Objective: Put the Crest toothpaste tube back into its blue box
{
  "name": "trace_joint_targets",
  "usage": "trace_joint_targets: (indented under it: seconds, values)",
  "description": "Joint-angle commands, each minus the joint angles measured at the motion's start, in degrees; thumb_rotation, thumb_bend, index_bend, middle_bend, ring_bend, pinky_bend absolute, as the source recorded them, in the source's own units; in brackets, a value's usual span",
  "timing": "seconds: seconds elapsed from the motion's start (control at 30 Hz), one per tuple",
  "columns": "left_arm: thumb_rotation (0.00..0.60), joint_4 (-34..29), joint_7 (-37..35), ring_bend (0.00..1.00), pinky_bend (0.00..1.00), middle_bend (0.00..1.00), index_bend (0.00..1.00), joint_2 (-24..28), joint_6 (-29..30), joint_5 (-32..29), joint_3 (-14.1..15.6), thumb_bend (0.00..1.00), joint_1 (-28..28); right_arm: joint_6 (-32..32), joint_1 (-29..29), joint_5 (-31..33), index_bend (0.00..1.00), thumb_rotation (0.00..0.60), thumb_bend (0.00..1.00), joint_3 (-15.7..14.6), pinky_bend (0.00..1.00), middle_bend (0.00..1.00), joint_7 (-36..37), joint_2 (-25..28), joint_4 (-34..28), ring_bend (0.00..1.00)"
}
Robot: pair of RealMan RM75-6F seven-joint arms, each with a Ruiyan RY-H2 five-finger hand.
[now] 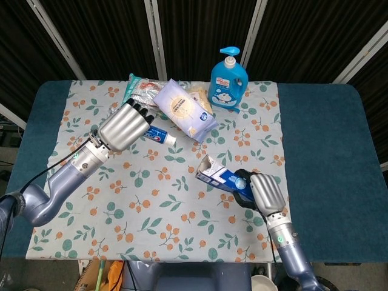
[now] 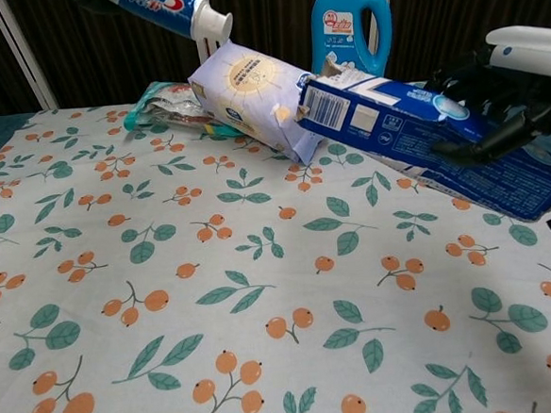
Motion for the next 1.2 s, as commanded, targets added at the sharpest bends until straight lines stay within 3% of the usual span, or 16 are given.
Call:
trace_joint_targets:
  seconds: [0.03,0.23,0.5,1.2]
  values:
    - [0.6,-0.24,-0.31,0.63,0.62,0.68,0.64,-0.33,-0.56,-0.05,-0.9,0.57,-1.02,1.03,0.97,2.47,0.58,0.6,0.41,2.17,0.54,0.64,-0.04,-1.81,-0.73,0.62]
    - [0.6,-0.43,0.33,0.63,0.62,0.68,0.64,-1.99,-1.69,0.22,-1.42,0.57,-2.68,2.1,1.44,7.15,0.58,0.6,0.41,5.53,0.54,0.64,2.75,-3.13,-2.55,0.62]
    - [0.6,-1.0,1.65,0.63,0.62,0.68,0.64,-3.21,-2.83,-1.0,-1.56,0.56,-3.53,1.88,0.95,8.35,0.58,0.6,0.41,6.45,0.54,0.64,6.21,-2.04,-2.95,0.62]
    - [0.6,0.4,2.3,0.62,0.62,0.68,0.64,-3.7,-2.76,2.17,-3.11,0.56,-6.99,0.01,-0.16,2.94,0.58,0.6,0.41,3.54,0.54,0.64,10.71,1.27,-5.5,0.62]
